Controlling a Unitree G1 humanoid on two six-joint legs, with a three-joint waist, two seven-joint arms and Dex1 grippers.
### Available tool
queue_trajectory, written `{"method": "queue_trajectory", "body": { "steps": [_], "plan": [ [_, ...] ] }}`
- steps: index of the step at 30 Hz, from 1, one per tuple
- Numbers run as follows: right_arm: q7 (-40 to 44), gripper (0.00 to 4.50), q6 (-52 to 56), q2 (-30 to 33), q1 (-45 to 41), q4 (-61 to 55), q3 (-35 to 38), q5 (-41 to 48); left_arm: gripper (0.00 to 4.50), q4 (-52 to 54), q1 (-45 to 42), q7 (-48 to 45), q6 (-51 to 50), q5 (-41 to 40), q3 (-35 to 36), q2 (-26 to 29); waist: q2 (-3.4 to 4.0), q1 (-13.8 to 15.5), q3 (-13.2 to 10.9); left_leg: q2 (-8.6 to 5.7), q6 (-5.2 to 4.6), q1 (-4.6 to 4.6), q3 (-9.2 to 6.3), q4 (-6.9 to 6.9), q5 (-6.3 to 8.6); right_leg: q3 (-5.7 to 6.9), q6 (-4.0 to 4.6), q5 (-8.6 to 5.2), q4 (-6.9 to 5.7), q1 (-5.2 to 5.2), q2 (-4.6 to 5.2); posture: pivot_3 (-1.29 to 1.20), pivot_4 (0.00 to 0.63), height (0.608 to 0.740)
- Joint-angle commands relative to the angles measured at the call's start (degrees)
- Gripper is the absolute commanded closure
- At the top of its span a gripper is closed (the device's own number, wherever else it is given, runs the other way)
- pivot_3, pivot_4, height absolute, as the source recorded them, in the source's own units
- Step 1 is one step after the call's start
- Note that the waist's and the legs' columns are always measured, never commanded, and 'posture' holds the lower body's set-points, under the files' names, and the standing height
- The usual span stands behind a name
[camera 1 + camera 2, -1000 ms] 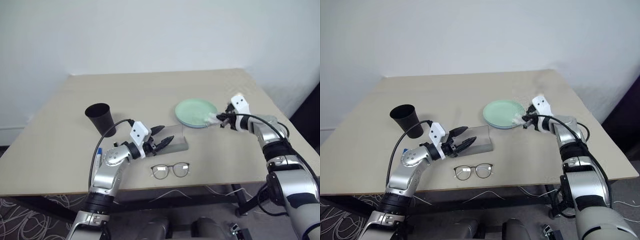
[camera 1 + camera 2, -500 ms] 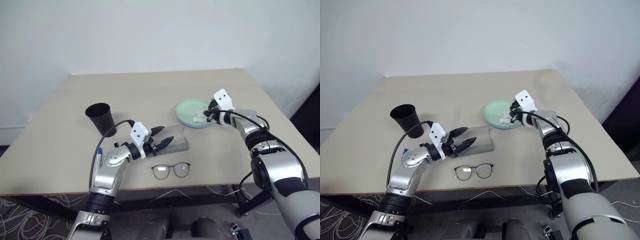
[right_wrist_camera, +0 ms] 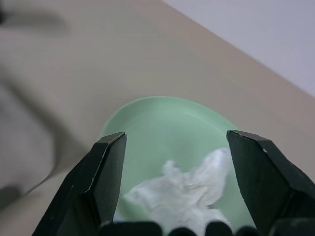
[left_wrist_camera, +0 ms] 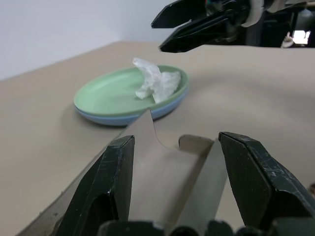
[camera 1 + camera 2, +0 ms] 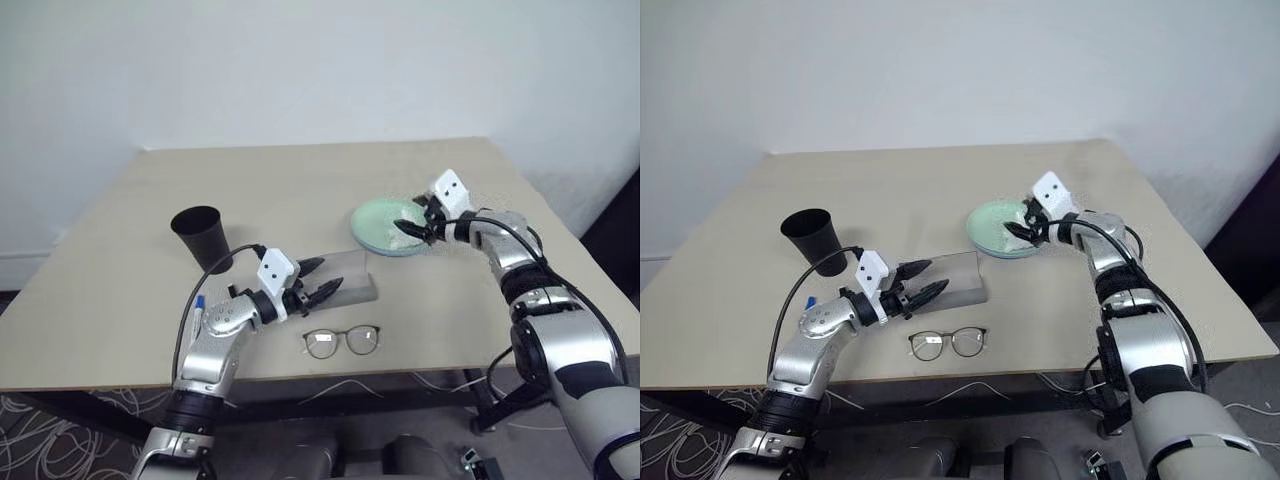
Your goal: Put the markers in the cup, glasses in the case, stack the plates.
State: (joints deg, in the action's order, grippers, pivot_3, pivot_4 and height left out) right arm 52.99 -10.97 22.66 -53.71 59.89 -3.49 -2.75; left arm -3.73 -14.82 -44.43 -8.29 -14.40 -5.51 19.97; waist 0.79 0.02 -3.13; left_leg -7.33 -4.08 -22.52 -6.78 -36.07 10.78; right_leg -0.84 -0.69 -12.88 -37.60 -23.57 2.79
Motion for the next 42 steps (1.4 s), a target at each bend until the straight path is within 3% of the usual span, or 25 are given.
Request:
{"method": "queue_trajectory", "body": {
  "steps": [1,8,15,21,36,42],
  "plan": [
    [7.5,0.98,-0.8,1.8,4.9,-9.3,0.4,3.8,1.61,1.4,-2.5,-2.9,-1.7,-1.8,0.0,1.0,0.01,0.0,0.0,0.00,0.00,0.00,0.01,-0.01,0.00,-0.01,-0.01,0.00,-0.01,0.00,0.01,0.00,0.000,0.736],
    [13.6,0.98,-1.2,3.4,16.1,-23.5,0.7,7.9,1.61,-0.4,-9.7,-16.7,-11.0,-6.9,-1.6,6.2,0.03,-0.1,0.0,0.06,0.00,-0.02,-0.01,-0.02,0.00,-0.02,-0.01,-0.02,-0.11,0.01,-0.01,0.00,0.000,0.736],
    [12.2,0.98,-0.9,3.1,18.4,-26.6,0.6,8.7,1.61,-4.7,-17.5,-31.3,-15.2,-5.8,-7.9,12.1,0.02,0.0,0.0,0.07,0.00,-0.01,-0.02,-0.04,0.00,0.00,0.02,-0.02,-0.10,0.01,0.00,0.00,0.000,0.736],
    [10.5,0.98,-2.4,3.3,20.7,-27.8,-0.5,7.4,1.61,-7.8,-23.0,-39.4,-15.8,-3.7,-12.7,13.7,-0.01,0.0,0.0,0.07,0.00,-0.04,-0.01,-0.03,0.00,-0.03,-0.01,-0.04,-0.01,-0.01,0.00,0.00,0.000,0.736],
    [4.5,0.98,-2.2,1.8,25.2,-32.4,-1.8,7.5,1.61,-18.6,-28.7,-43.7,-10.1,6.9,-21.2,10.5,-0.04,0.1,0.0,0.07,0.00,-0.07,-0.02,-0.03,0.00,-0.08,-0.02,-0.04,-0.03,-0.02,0.01,0.00,0.000,0.736],
    [7.2,0.98,-0.2,3.4,28.5,-37.4,-1.8,10.0,1.61,-20.8,-28.9,-44.0,-8.3,8.8,-21.7,8.9,-0.07,0.3,-0.1,0.07,0.00,-0.09,-0.03,-0.03,0.00,-0.07,-0.04,-0.06,-0.02,-0.02,0.02,0.00,0.000,0.736]
  ]
}}
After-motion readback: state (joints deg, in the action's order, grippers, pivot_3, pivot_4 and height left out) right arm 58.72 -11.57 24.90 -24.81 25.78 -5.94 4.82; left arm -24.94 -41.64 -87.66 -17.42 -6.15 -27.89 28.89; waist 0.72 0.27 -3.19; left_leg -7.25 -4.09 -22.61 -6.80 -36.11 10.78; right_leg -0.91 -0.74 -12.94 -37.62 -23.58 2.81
